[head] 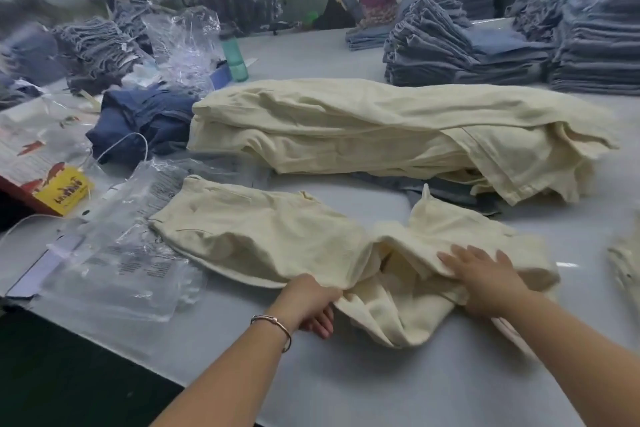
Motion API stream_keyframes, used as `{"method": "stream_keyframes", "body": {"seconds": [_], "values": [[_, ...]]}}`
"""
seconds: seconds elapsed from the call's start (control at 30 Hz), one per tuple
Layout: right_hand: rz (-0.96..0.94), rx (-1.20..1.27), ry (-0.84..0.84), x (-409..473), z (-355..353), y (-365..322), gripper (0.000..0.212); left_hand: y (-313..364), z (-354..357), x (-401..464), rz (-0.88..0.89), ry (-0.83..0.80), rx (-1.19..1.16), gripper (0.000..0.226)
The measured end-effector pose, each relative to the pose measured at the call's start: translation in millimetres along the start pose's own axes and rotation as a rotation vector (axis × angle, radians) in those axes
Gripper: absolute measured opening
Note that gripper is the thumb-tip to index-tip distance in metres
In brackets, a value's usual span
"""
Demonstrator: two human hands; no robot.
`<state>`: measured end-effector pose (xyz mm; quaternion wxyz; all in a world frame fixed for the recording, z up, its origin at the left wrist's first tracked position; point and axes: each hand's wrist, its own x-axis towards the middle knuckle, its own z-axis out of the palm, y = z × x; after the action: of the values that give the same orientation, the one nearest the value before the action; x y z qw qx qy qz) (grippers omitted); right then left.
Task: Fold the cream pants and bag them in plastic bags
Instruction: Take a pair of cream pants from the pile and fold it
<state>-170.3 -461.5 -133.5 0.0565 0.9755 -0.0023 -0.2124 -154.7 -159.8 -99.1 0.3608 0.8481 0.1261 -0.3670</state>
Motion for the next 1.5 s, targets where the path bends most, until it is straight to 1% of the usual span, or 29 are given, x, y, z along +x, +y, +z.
{"method": "stream_keyframes", "body": {"seconds": [0.07,0.1,0.13,0.17,0.23,0.27,0.3,0.33,0.4,0.47,0.53,0.63,0.73,0.77,0.83,0.87,0.9,0.97,1.0,1.07,1.13,1.2,1.23,1.27,1.33,1.37,1.4,1.43,1.5], "values": [[-0.028,0.049,0.125,5.2,4.5,1.6,0.069,4.3,-5.4,3.8,0.171,0.313,0.268,0.029],[-0.020,0.079,0.167,8.3,5.8,0.5,0.062,8.5,-5.8,3.4,0.277,0.426,0.376,0.024],[-0.004,0.108,0.202,11.3,6.5,-2.0,0.056,13.2,-4.0,2.8,0.394,0.463,0.425,0.018],[0.014,0.133,0.228,13.8,6.9,-6.3,0.053,18.1,0.2,4.0,0.502,0.439,0.464,0.022],[0.029,0.186,0.259,17.6,7.7,-17.4,0.054,26.2,14.3,8.9,0.617,0.294,0.568,0.074],[0.029,0.219,0.274,19.2,7.2,-21.8,0.055,29.4,22.1,11.0,0.641,0.262,0.625,0.099],[0.031,0.260,0.297,19.8,5.1,-23.9,0.055,32.0,28.8,13.2,0.663,0.259,0.669,0.116],[0.032,0.301,0.323,19.5,0.7,-23.6,0.053,34.8,33.7,14.0,0.688,0.267,0.686,0.126],[0.059,0.346,0.387,13.9,-15.3,-18.2,0.040,39.6,41.3,14.0,0.730,0.265,0.688,0.129],[0.091,0.326,0.430,1.8,-36.3,-13.8,0.023,46.1,48.3,12.2,0.718,0.242,0.723,0.123],[0.066,0.218,0.468,-10.0,-56.0,-13.6,0.006,55.4,56.8,8.6,0.684,0.269,0.732,0.115],[-0.007,0.065,0.438,-26.1,-76.6,-21.1,0.014,73.1,70.1,4.4,0.712,0.392,0.668,0.100],[-0.094,-0.033,0.378,-42.7,-85.5,-20.7,0.011,91.0,73.1,6.0,0.828,0.470,0.696,0.075],[-0.101,-0.031,0.346,-48.7,-86.6,-16.8,0.010,97.6,71.6,6.5,0.871,0.450,0.737,0.063],[-0.067,-0.019,0.317,-60.7,-84.6,-5.5,0.005,110.3,69.4,4.5,0.922,0.321,0.843,0.041],[-0.016,-0.011,0.366,-66.2,-78.3,-1.2,0.017,114.9,68.9,1.7,0.940,0.261,0.868,0.035],[0.070,0.030,0.487,-70.9,-69.3,2.3,0.030,119.1,68.7,-2.0,0.957,0.225,0.841,0.033],[0.376,0.232,0.828,-84.0,-53.1,5.4,0.046,126.8,68.2,-8.3,0.958,0.190,0.552,0.030],[0.525,0.374,0.934,-90.3,-44.1,4.8,0.046,131.6,67.2,-10.5,0.936,0.174,0.375,0.030],[0.706,0.645,0.988,-99.2,-25.9,0.1,0.033,143.4,61.7,-15.7,0.844,0.124,0.112,0.029],[0.782,0.811,0.978,-99.5,-11.3,-5.7,0.024,150.3,53.9,-19.8,0.755,0.056,-0.001,0.028],[0.783,0.855,0.908,-97.1,-3.5,-12.9,0.030,149.6,47.9,-18.9,0.689,0.000,-0.075,0.030],[0.770,0.961,0.780,-94.8,-2.6,-16.9,0.037,147.1,46.3,-18.7,0.659,-0.041,-0.129,0.031],[0.741,1.184,0.575,-92.6,-3.9,-22.6,0.044,143.6,45.2,-19.0,0.633,-0.101,-0.175,0.032],[0.578,1.805,0.084,-87.4,-8.3,-37.1,0.064,133.8,45.0,-19.2,0.582,-0.233,-0.216,0.030],[0.465,2.033,-0.040,-83.1,-9.0,-42.6,0.070,129.2,45.9,-20.2,0.566,-0.283,-0.187,0.030],[0.383,2.202,-0.035,-78.3,-10.0,-45.8,0.069,125.1,46.8,-21.5,0.564,-0.310,-0.113,0.030],[0.351,2.337,0.058,-73.4,-11.0,-46.3,0.062,121.7,47.3,-22.0,0.580,-0.312,-0.007,0.029],[0.372,2.524,0.343,-66.1,-14.1,-41.1,0.046,118.6,46.9,-22.4,0.614,-0.286,0.210,0.028]]}}
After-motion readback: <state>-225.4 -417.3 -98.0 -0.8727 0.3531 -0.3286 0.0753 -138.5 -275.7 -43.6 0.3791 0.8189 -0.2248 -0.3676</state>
